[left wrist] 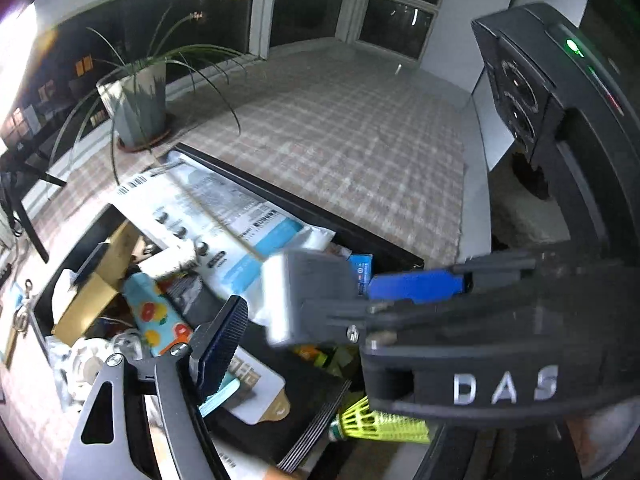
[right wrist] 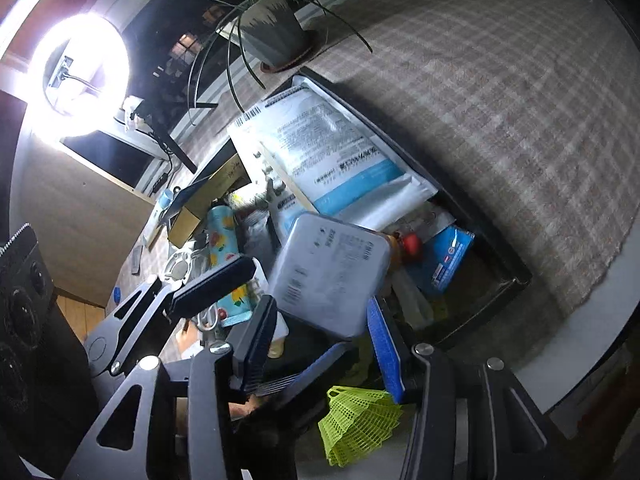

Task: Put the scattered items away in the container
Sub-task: 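Carry the square box over the black tray and open the right tool, then move the right tool toward the blue-capped white bottle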

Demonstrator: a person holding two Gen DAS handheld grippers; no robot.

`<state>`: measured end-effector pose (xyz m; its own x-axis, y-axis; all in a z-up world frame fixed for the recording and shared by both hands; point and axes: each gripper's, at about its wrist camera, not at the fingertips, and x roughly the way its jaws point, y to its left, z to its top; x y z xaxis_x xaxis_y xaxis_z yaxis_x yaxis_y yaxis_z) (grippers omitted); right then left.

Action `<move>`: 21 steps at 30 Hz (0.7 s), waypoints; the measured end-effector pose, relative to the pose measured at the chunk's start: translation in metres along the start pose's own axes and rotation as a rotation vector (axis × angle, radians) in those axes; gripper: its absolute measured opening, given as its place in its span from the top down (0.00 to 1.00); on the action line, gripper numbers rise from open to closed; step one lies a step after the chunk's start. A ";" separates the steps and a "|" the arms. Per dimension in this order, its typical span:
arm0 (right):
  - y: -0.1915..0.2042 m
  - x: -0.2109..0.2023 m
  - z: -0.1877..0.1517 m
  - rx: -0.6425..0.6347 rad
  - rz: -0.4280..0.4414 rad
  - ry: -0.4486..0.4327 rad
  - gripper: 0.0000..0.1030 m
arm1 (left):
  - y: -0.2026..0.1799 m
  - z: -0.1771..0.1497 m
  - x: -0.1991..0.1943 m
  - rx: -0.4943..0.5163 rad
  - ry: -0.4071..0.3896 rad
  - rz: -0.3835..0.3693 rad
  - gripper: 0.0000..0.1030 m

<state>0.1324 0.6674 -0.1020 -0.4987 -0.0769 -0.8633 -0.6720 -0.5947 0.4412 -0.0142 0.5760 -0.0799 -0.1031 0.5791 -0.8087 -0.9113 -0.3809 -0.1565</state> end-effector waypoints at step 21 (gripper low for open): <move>0.152 0.033 0.024 -0.285 0.082 0.020 0.44 | 0.158 -0.099 -0.136 -0.275 -0.104 0.229 0.23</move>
<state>0.0007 0.5941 -0.0572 -0.5325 -0.1479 -0.8334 -0.4476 -0.7864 0.4256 -0.1047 0.3654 -0.0510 -0.3451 0.5211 -0.7806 -0.7203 -0.6802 -0.1356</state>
